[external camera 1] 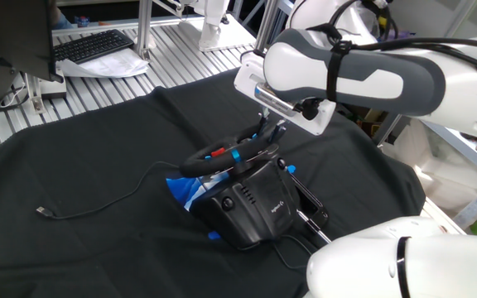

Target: Rotate the steering wheel 90 degrees clockwise

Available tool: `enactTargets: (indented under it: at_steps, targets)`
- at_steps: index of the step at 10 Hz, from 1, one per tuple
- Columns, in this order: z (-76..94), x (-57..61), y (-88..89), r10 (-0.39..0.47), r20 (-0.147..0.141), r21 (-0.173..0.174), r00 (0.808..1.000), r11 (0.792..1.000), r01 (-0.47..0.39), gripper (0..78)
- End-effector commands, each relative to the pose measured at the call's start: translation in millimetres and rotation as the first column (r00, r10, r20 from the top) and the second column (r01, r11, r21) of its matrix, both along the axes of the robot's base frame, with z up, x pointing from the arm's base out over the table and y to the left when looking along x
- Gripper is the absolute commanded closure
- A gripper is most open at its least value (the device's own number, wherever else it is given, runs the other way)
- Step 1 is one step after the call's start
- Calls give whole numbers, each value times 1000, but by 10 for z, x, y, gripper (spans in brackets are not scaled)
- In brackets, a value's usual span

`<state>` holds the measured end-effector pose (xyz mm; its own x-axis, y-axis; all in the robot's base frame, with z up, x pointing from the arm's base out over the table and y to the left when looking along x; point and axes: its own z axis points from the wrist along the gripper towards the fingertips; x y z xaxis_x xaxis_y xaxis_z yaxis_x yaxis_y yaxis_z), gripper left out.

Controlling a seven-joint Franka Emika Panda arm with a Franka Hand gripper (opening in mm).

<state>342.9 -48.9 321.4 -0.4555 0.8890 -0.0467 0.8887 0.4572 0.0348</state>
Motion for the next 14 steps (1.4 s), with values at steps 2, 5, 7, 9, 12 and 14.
enactTargets:
  at_steps: [2,5,7,9,12,14]
  targets:
    - [-196,-49,16,1,-43,-28,999,1000,-2,764]
    - [-228,-42,20,2,-48,-57,999,998,-5,764]
    - [-243,-39,23,4,-53,-69,999,998,-8,764]
    - [-253,-38,23,3,-59,-68,998,998,-7,764]
    - [-270,-34,25,7,-69,-87,998,996,-13,764]
    - [-286,-30,26,11,-74,-91,997,996,-18,764]
